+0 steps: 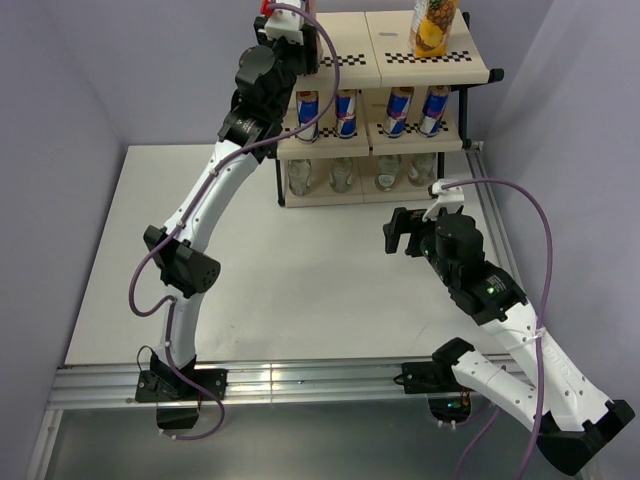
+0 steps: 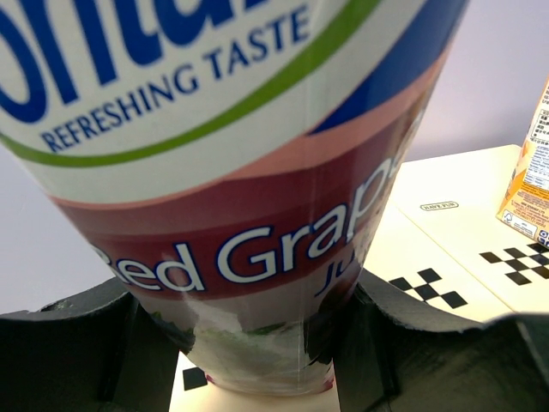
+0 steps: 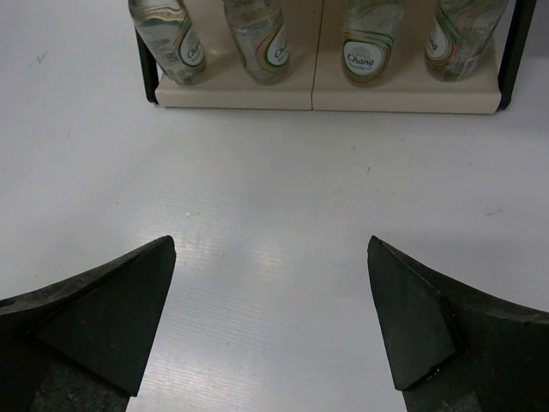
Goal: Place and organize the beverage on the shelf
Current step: Adjust the drink.
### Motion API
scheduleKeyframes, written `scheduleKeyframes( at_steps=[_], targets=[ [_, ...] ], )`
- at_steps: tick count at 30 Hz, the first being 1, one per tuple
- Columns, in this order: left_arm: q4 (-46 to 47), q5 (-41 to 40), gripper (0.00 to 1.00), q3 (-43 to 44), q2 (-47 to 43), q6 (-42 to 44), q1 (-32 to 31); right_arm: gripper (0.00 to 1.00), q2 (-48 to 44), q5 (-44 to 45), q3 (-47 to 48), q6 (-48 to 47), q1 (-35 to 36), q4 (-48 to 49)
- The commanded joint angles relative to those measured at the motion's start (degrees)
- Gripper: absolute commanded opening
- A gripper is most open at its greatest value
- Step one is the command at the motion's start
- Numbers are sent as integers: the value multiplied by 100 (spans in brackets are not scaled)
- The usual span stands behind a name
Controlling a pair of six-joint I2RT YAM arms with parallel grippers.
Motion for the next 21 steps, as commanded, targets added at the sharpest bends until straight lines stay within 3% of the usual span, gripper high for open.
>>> scheduleKeyframes(
  at_steps=[1, 4, 6, 7, 8, 11, 17, 21],
  targets=[
    [735, 236, 52, 466, -104, -75, 87, 100, -33, -74, -69, -11, -31, 253],
    [726, 271, 60, 475, -77, -67, 113, 100, -25, -110, -77, -3, -31, 270],
    [700, 341, 59, 475, -60, -93, 131, 100, -42, -101, -77, -3, -31, 279],
    [683, 350, 38, 475, -60, -163, 157, 100, -51, -92, -69, -3, -31, 288],
    [656, 359, 34, 457, -60, -189, 157, 100, -51, -101, -77, 6, -31, 314],
    [647, 447, 33, 457, -51, -277, 157, 100, -51, -136, -43, 32, -31, 349],
    [875, 744, 1, 108, -471, -874, 175, 100, -112, -171, -16, 59, -31, 489],
    [1323, 1114, 1, 43, -684, -1375, 175, 100, -52, -303, 54, 68, -40, 560]
  ],
)
